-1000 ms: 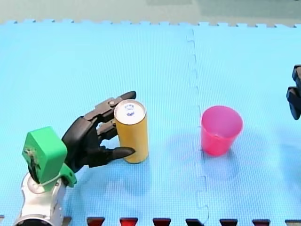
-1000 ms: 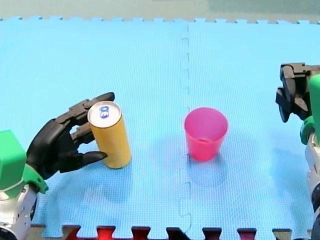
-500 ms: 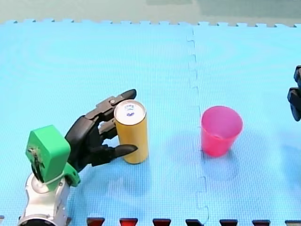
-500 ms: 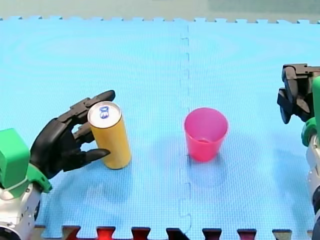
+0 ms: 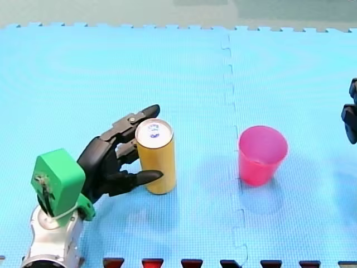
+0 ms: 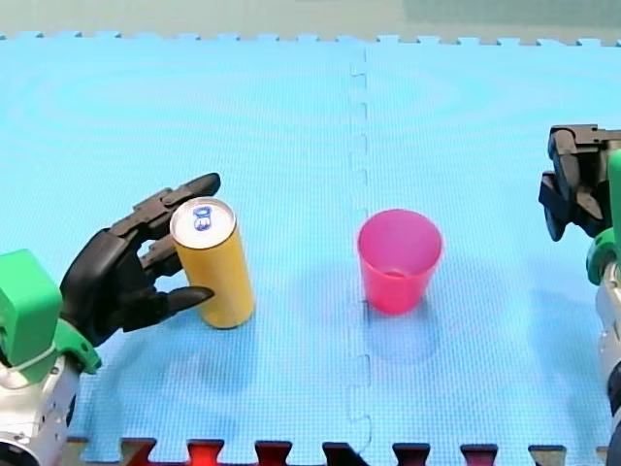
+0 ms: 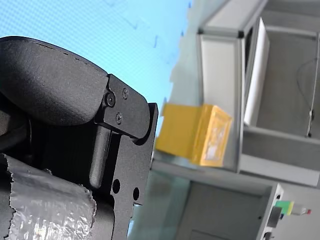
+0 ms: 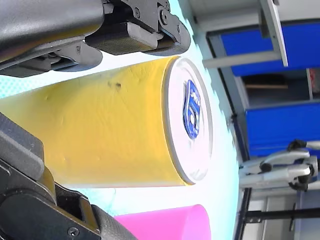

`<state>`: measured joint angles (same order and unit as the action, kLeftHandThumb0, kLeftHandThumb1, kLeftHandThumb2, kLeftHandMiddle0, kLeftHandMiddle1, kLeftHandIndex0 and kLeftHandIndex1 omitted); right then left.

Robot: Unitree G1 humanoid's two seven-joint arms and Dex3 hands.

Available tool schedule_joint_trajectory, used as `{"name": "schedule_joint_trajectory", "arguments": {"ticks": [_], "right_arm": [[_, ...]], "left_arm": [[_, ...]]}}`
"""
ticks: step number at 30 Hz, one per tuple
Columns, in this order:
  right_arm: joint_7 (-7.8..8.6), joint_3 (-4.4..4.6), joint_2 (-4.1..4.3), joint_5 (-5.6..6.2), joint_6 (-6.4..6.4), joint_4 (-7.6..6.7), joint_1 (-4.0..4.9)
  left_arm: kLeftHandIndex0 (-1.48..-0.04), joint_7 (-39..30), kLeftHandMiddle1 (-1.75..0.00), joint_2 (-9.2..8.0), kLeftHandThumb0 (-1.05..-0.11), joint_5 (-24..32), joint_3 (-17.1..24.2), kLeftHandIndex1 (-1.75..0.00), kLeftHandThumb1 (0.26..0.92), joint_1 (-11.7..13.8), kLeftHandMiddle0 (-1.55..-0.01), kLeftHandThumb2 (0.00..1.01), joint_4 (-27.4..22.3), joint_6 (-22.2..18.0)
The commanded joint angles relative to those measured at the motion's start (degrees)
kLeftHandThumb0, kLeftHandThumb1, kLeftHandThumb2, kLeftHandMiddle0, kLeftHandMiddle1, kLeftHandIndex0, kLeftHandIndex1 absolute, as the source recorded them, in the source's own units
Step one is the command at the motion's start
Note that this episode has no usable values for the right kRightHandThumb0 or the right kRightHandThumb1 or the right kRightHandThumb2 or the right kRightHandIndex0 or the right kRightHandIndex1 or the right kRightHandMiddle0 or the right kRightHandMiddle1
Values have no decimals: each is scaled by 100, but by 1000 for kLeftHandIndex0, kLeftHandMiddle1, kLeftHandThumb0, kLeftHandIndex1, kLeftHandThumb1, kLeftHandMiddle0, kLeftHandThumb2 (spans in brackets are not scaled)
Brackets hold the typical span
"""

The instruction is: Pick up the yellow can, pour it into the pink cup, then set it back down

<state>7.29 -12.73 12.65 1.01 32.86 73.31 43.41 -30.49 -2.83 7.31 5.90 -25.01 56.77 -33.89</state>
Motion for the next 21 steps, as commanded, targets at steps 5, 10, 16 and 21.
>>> {"name": "schedule_joint_trajectory", "arguments": {"ticks": [5,10,16,21], "right_arm": [[21,-21,39,32,-23,-6,-16],[31,-28,50,44,-34,-5,-16],[28,-27,55,40,-33,1,-20],[24,-19,66,29,-11,-2,-33]], "left_arm": [[-366,331,-7,-17,-940,-212,-113,-4,680,-188,-404,12,93,121],[-375,405,-7,-34,-956,-281,-151,-5,686,-286,-410,7,251,167],[-388,431,-8,-14,-968,-299,-165,-6,691,-335,-418,5,366,156],[-393,407,-8,49,-971,-283,-156,-5,695,-382,-425,3,527,87]]}}
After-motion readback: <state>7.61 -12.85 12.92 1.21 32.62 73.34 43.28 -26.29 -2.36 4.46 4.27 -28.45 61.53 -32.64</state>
